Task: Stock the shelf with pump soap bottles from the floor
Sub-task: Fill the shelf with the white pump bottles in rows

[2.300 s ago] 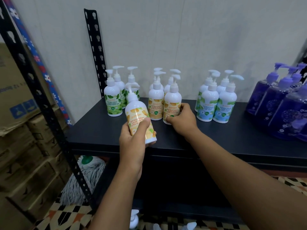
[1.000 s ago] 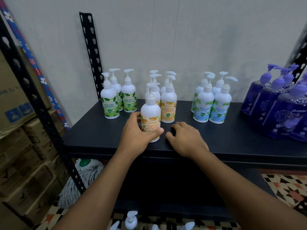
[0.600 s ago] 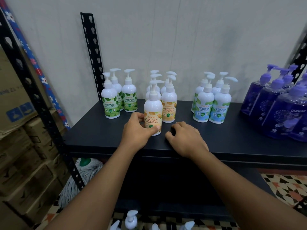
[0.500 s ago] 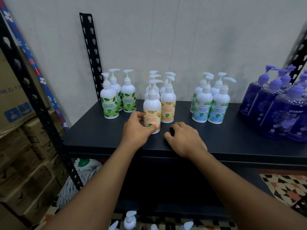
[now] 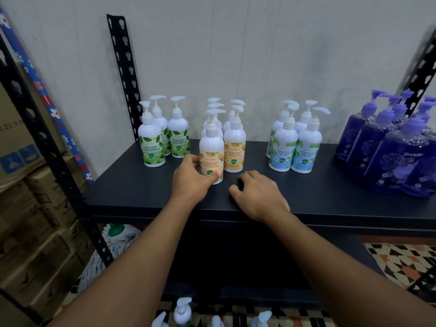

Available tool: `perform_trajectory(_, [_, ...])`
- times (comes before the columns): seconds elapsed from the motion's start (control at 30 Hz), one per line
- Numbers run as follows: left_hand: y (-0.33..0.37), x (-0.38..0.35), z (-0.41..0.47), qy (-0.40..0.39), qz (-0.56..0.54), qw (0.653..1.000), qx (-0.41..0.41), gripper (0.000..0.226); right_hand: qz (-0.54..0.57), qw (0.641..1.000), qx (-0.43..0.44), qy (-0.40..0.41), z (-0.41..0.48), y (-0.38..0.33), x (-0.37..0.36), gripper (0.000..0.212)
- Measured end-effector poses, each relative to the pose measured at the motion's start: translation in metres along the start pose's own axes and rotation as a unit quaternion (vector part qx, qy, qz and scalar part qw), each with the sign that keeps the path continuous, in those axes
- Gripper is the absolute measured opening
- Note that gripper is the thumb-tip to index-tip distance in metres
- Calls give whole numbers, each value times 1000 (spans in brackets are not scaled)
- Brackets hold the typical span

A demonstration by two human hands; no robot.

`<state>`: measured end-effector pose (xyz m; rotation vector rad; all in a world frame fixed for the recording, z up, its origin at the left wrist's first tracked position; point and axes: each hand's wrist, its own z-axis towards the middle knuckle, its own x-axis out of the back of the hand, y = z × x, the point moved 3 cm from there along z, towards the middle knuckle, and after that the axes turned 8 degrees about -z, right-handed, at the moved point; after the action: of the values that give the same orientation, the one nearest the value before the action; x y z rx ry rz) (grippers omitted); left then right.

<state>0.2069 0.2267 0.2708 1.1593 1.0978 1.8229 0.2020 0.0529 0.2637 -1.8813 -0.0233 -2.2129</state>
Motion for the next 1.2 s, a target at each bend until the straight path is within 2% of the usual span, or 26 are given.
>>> perform_trajectory(0.2, [-2, 3, -12, 20, 9, 1000, 7, 94, 53, 998, -16, 37, -6, 4, 3, 41])
perform_trajectory(0.27, [0, 7, -26, 30, 27, 999, -1, 85, 79, 995, -17, 66, -13, 6, 4, 35])
perform_trajectory(0.4, [3, 14, -68, 22, 69, 997, -39, 48, 109, 988, 17, 106, -41, 8, 3, 28])
perform_trajectory(0.53, [1, 21, -127, 15, 73, 992, -98, 33, 207, 965, 47, 154, -91, 15, 1, 14])
perform_trajectory(0.63, [-12, 20, -174, 9, 71, 991, -117, 26, 238, 950, 55, 195, -145, 26, -12, 8])
perform_trajectory(0.7, [-30, 15, -200, -9, 60, 994, -86, 26, 257, 950, 41, 171, -176, 34, -33, 5])
perform_trajectory(0.83, [-75, -6, -253, -46, 47, 998, 6, 26, 316, 947, -32, 49, -214, 50, -88, 9])
perform_trajectory(0.97, [-132, -37, -309, -88, 33, 991, 95, 19, 299, 945, -128, -30, -252, 80, -153, 10])
perform_trajectory(1.1, [-183, -65, -355, -123, 47, 977, 168, 30, 272, 935, -180, -143, -291, 101, -212, 13])
perform_trajectory(1.2, [-220, -82, -381, -136, 31, 970, 198, 47, 254, 928, -172, -210, -309, 101, -247, 17])
